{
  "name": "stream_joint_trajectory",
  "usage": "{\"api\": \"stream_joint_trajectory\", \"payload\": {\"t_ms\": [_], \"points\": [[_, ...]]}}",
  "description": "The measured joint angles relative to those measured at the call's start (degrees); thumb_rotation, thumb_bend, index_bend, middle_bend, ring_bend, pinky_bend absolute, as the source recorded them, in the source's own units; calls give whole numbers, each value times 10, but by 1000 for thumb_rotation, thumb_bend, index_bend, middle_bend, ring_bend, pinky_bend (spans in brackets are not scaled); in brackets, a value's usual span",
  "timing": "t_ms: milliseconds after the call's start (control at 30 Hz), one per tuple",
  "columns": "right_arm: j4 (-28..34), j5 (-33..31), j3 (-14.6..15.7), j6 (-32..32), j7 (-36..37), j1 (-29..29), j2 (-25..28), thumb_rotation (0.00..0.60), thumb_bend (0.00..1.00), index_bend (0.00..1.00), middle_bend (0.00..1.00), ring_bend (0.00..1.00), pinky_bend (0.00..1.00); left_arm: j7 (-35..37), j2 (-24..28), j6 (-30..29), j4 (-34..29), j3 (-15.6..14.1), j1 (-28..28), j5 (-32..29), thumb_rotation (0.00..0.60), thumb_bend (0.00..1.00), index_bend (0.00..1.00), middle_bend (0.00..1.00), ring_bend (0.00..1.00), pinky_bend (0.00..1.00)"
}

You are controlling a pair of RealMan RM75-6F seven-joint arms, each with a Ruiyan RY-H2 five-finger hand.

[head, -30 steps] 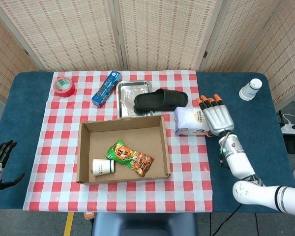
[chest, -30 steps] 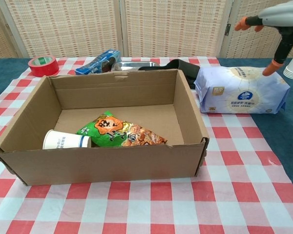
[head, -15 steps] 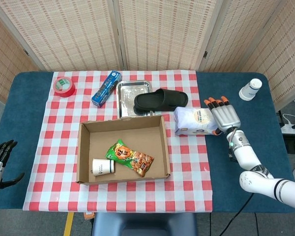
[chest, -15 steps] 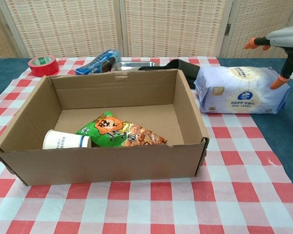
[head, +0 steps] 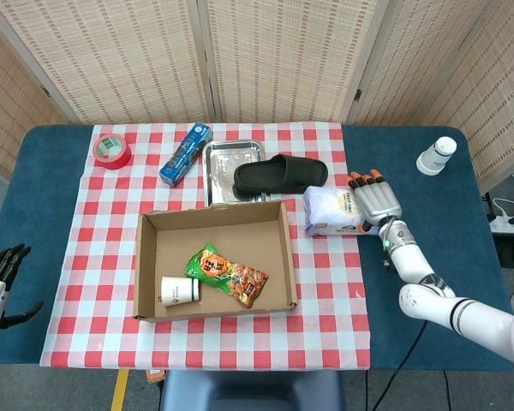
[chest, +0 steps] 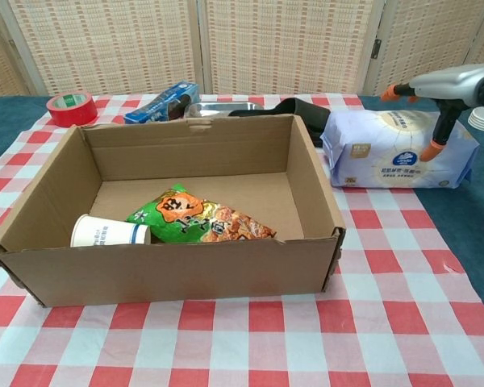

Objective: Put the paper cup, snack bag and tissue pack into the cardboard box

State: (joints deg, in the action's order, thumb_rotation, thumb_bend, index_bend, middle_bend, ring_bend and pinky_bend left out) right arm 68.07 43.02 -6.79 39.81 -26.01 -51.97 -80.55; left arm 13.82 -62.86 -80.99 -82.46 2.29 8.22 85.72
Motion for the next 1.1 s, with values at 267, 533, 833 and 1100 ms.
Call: {"api": "stream_joint_trajectory", "payload": {"t_ms": [267,533,833,1100], "points": [[-44,14,0,-23,17,-9,-38,600,0,33,29,7,67,8,1,-1,3,1,-1,-3,600,222,0,0,0,0],[-81,87,-5,15,61,4,-69,600,0,597,370,377,548,10,2,-1,3,1,-1,-3,600,222,0,0,0,0],[-97,120,-14,34,98,27,-79,600,0,862,523,569,753,9,2,-2,2,1,-2,-2,600,222,0,0,0,0],[-46,135,-25,59,95,36,-40,600,0,906,554,605,792,9,2,0,3,2,-1,-3,600,221,0,0,0,0]]}}
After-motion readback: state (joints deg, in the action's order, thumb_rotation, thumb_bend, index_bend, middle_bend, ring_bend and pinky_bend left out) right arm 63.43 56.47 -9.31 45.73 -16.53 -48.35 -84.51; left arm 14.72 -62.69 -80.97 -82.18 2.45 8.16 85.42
